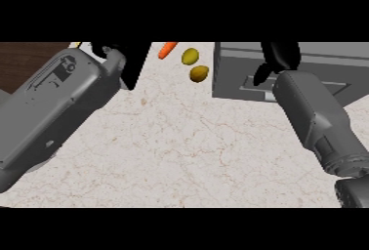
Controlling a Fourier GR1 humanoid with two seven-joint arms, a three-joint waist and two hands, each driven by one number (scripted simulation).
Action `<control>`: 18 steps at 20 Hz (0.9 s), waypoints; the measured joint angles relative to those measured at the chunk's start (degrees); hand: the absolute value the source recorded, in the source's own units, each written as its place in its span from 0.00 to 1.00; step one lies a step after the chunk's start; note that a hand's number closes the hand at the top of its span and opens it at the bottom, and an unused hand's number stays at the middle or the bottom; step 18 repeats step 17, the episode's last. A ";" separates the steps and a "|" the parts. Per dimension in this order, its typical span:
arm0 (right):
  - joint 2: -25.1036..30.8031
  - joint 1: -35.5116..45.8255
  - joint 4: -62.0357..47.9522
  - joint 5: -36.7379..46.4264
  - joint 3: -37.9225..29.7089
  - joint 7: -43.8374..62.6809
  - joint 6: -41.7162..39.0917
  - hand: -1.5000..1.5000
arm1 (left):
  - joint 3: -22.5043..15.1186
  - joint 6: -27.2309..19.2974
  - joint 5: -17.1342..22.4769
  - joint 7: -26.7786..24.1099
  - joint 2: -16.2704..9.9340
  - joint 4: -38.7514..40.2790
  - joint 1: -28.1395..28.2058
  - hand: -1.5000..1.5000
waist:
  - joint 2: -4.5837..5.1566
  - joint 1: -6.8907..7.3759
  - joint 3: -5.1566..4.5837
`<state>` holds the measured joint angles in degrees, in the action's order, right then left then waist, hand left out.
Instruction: Pick up the can, place it into the drawer and close the drawer
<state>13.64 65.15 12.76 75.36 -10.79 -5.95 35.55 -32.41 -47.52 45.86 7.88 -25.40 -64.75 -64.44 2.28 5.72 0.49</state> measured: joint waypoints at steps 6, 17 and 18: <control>0.59 1.72 -2.47 -2.85 -2.65 -5.00 -3.66 0.00 | 0.23 -0.06 -0.15 1.09 -0.66 -2.58 0.83 0.00 | 0.24 0.34 0.25; -0.43 3.24 -2.41 -19.71 -18.52 -17.34 -13.31 0.00 | 0.34 0.25 -0.55 2.35 -2.86 -5.64 3.29 0.00 | -0.14 -0.16 0.20; -0.43 3.24 -2.41 -19.71 -18.52 -17.34 -13.31 0.00 | 0.34 0.25 -0.55 2.35 -2.86 -5.64 3.29 0.00 | -0.14 -0.16 0.20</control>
